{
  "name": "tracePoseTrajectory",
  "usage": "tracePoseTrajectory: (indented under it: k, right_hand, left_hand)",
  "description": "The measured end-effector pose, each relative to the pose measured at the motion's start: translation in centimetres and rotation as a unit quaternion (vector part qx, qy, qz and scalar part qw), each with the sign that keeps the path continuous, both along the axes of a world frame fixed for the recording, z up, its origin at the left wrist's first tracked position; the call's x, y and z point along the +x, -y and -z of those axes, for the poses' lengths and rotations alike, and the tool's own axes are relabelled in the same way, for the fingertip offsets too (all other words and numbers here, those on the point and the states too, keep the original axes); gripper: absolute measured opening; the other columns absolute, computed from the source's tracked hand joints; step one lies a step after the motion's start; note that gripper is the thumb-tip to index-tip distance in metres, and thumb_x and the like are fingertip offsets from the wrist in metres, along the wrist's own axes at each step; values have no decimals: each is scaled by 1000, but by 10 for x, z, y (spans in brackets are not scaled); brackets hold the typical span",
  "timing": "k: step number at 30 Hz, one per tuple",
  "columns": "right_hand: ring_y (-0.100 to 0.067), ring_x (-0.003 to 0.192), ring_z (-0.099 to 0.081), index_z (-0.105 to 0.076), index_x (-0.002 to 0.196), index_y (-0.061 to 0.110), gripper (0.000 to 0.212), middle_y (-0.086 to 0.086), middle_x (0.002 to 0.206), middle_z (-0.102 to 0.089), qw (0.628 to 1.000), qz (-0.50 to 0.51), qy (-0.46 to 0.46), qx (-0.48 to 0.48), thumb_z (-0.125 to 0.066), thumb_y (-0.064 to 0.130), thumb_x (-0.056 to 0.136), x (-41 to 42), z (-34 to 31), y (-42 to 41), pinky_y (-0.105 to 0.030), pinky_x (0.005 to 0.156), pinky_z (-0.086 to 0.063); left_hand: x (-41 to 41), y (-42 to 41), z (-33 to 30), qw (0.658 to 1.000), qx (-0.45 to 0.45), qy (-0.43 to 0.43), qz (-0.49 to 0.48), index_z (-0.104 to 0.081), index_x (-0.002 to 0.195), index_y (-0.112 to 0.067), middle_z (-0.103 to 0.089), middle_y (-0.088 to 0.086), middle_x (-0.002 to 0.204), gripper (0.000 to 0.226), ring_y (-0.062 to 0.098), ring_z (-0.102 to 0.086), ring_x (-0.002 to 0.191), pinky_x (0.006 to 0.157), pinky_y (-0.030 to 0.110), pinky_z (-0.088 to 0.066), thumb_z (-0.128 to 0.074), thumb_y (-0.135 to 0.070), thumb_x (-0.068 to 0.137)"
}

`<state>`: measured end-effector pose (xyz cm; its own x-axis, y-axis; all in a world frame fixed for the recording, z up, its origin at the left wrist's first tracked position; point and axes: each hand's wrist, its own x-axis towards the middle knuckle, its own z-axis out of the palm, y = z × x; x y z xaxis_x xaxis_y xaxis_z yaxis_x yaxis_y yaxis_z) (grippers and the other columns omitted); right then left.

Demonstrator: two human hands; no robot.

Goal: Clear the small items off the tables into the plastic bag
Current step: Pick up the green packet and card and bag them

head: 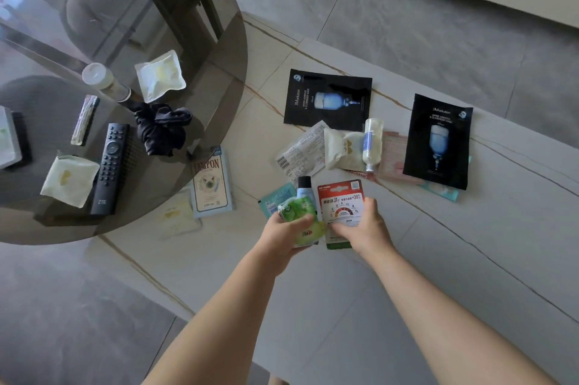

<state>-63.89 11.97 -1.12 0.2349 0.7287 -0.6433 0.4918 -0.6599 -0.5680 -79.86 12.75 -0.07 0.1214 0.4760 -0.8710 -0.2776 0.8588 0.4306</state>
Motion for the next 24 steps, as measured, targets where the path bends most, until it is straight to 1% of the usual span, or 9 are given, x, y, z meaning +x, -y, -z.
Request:
tracePoseTrajectory:
  k: [2,4,7,9,13,15,18,22,24]
  right_hand:
    - [-17,84,-55,-37,107,18,54,4,95,-54,1000,-14,-10,9,-79,24,73,-2,-20,-1,-25,61,-43]
    - [-15,82,-54,-37,104,19,53,5,93,-54,999,-26,-24,20,-79,24,73,-5,-44,-2,-24,59,-42]
    - [-18,89,-55,-40,111,15,56,3,97,-56,998,-39,-45,34,-79,22,73,-14,-84,-2,-29,72,-46]
    - [-18,92,-56,-40,116,13,59,1,102,-57,996,-52,-62,44,-79,19,73,-23,-113,-1,-31,76,-47]
    - [-21,97,-60,-42,114,13,56,-3,106,-61,989,-83,-109,54,-79,15,72,-46,-170,8,-35,83,-51]
    - [-20,95,-61,-43,110,15,51,-4,104,-63,984,-102,-139,49,-79,14,73,-60,-198,17,-32,78,-53]
    - [-16,92,-63,-45,110,16,50,-2,102,-63,972,-137,-186,43,-78,13,73,-86,-233,33,-25,70,-53]
    - [-15,89,-64,-46,110,15,47,-3,101,-64,952,-199,-229,28,-77,10,74,-129,-274,59,-26,67,-56]
    - [-17,88,-65,-46,109,14,45,-5,101,-65,941,-228,-248,18,-76,8,76,-153,-292,73,-29,70,-57]
  left_hand:
    - [-5,4,-21,1000,11,12,-16,-60,105,-13,-69,10,103,23,27,-66,93,79,40,-56,-64,-2,85]
    - [-11,9,-47,999,23,21,-34,-60,107,-12,-69,10,103,24,28,-66,93,80,41,-56,-63,-2,86]
    - [-26,19,-89,997,37,12,-72,-58,110,-12,-69,10,104,26,27,-67,93,81,41,-56,-64,-4,86]
    - [-41,29,-117,994,44,-10,-99,-58,111,-13,-69,10,104,27,26,-67,92,78,40,-56,-64,-5,86]
    - [-73,55,-176,986,46,-62,-150,-59,102,-17,-68,10,101,22,25,-66,90,69,36,-55,-66,-5,85]
    - [-87,74,-203,980,50,-80,-177,-59,102,-18,-67,11,102,22,27,-65,94,71,36,-56,-66,-6,84]
    - [-104,107,-239,968,47,-94,-228,-58,104,-17,-65,14,108,25,31,-63,101,72,37,-55,-67,-6,83]
    - [-127,162,-278,948,50,-82,-302,-58,106,-11,-63,18,109,23,29,-63,92,65,35,-53,-64,-5,85]
    - [-141,193,-295,934,55,-79,-343,-57,109,-9,-62,18,105,25,27,-63,86,63,34,-54,-63,-3,86]
